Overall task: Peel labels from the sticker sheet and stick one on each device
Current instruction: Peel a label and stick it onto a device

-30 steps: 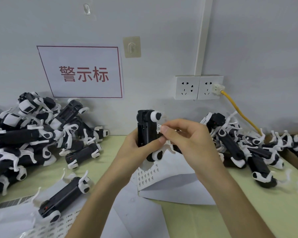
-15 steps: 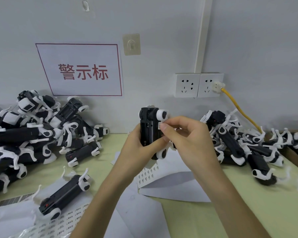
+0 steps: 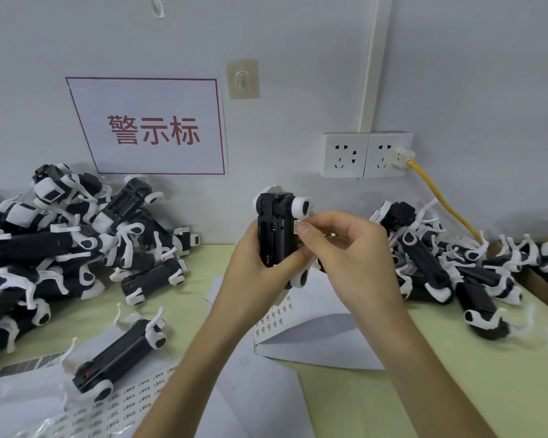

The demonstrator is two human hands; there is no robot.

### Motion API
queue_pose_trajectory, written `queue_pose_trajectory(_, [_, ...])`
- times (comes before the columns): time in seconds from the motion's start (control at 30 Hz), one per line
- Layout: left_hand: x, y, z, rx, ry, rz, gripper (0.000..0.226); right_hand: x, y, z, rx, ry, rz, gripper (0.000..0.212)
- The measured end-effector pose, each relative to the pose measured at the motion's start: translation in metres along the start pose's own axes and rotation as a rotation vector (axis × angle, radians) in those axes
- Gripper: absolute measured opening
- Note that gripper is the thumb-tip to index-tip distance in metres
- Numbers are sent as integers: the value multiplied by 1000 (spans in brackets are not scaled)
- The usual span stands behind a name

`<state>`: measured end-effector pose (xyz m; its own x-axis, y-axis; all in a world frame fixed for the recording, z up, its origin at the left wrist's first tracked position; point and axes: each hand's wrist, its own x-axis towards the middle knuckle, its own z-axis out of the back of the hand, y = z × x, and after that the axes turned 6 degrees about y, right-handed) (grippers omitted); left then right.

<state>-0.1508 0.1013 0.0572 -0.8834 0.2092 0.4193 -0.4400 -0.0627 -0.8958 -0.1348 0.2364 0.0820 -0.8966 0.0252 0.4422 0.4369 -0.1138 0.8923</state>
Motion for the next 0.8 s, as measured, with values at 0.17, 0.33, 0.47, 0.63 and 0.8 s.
queue_pose_trajectory(0.17, [0, -1, 0, 25, -21, -6, 21, 0, 1, -1, -3, -10, 1, 13])
queue_pose_trajectory(0.33, [-1, -3, -3, 32, -29, -12, 25, 0, 1, -1, -13, -26, 14, 14])
queue_pose_trajectory(0.47, [0, -3, -4, 58, -46, -4, 25, 0, 1, 0, -37, -32, 21, 13])
queue_pose_trajectory(0.63, [-1, -5, -6, 74, -61, -7, 27, -1, 1, 1, -35, -38, 8, 17])
queue_pose_trajectory(0.8, [-1, -4, -5, 102, -54, -32, 23, 0, 2, 5, 46, -20, -28, 13])
